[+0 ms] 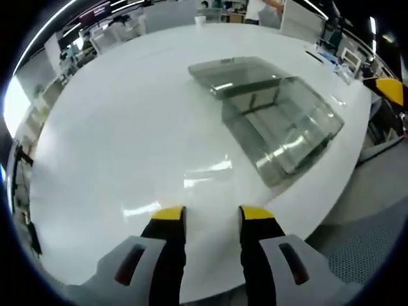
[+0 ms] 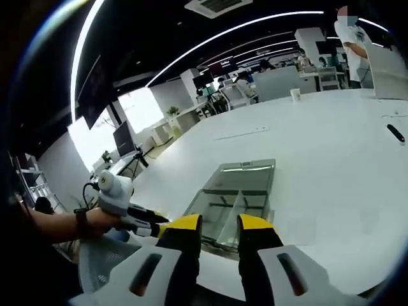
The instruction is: Insert the divider into the dual guide fixture by aligning both edges with the guide slots and pushing it downward to the bottom, including one-sided entry, uneven engagement, binding, and posture correction.
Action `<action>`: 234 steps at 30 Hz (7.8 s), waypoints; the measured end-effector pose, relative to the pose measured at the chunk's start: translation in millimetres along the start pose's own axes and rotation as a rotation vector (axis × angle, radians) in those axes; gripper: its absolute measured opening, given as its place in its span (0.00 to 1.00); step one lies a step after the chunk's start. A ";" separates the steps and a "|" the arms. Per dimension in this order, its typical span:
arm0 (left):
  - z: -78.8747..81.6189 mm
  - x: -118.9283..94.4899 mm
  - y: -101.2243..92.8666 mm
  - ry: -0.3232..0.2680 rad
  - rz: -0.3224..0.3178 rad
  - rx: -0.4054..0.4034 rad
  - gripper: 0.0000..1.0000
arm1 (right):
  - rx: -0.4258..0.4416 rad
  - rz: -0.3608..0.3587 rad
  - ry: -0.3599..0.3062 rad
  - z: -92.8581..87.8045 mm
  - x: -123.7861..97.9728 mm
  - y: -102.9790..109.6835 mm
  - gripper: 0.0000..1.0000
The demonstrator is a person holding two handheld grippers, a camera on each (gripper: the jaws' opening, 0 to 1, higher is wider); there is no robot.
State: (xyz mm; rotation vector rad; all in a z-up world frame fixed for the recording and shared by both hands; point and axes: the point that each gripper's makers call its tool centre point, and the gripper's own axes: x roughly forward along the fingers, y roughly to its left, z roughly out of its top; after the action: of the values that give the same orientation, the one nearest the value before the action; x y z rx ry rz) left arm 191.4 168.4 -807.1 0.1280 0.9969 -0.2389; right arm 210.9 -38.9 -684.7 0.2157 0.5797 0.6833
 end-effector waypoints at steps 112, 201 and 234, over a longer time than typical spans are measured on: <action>102.2 -91.0 -139.1 -0.527 -0.494 -0.239 0.31 | 0.195 0.164 -0.128 30.7 15.6 44.5 0.01; 82.1 -89.3 -53.5 -0.602 -0.549 0.030 0.70 | 0.372 -0.133 0.158 3.2 73.7 32.3 0.00; 83.1 -53.2 -36.8 -0.555 -0.607 0.077 0.74 | 0.328 -0.237 0.246 -10.4 93.3 20.6 0.00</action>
State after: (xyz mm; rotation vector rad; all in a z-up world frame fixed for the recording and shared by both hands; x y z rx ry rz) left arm 222.0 122.4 -717.5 -0.1718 0.4487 -0.8210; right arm 252.4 37.4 -726.0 0.3648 0.9380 0.3834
